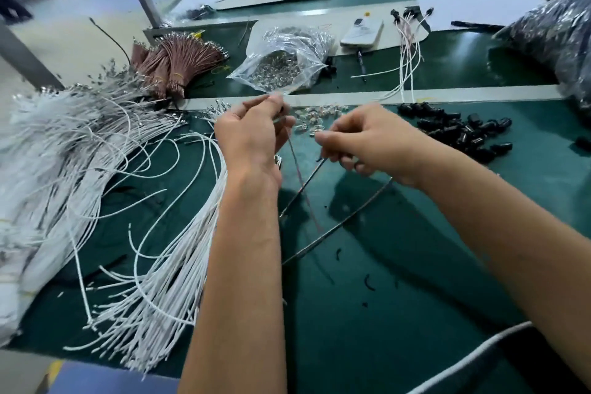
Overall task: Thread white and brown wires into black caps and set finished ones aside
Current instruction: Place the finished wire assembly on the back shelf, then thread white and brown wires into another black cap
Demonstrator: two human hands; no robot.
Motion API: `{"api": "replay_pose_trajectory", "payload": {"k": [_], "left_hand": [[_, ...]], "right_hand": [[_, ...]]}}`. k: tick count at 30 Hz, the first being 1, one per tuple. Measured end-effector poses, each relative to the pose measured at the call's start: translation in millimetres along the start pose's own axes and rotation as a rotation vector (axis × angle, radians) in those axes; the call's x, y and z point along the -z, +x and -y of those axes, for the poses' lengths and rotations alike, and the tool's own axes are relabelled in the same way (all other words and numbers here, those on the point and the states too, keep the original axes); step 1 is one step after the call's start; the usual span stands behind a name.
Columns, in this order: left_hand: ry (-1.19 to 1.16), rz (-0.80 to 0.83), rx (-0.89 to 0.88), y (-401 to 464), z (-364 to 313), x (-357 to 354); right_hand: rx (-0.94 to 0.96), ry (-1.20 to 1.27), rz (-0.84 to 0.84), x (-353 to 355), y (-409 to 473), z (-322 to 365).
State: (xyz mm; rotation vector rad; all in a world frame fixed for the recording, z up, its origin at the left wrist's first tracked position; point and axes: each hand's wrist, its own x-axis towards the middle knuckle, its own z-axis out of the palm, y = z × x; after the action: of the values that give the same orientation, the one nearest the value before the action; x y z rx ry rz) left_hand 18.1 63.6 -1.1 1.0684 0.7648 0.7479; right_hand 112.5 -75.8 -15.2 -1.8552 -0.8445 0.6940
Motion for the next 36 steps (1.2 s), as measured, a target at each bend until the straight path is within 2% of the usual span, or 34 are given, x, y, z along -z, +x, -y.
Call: {"api": "replay_pose_trajectory", "payload": {"k": [3,7,14,19,27,33,36], "left_hand": [[0.165,-0.175,-0.082,13,-4,29],[0.328,-0.321,-0.114,28,-4,62],[0.368,-0.378,-0.129,37,-6,79],[0.37,-0.393,-0.108,44,-3,78],[0.374,-0.421,-0.115,46,2,83],[0.355,-0.371,-0.134,34,-11,72],[0.34,-0.321,-0.17,26,-23,68]], "right_hand": [[0.0,-0.308,-0.137,-41,56,31],[-0.002,-0.647,-0.13,-99,101,59],[-0.115,-0.633,-0.055,-118,123,63],[-0.039,-0.671,-0.132,-128,122,62],[-0.138,-0.507,-0.001,-120,122,65],[-0.165,0.227,0.007,-94,103,80],[-0.077,0.418,-0.01,-75,90,98]]}}
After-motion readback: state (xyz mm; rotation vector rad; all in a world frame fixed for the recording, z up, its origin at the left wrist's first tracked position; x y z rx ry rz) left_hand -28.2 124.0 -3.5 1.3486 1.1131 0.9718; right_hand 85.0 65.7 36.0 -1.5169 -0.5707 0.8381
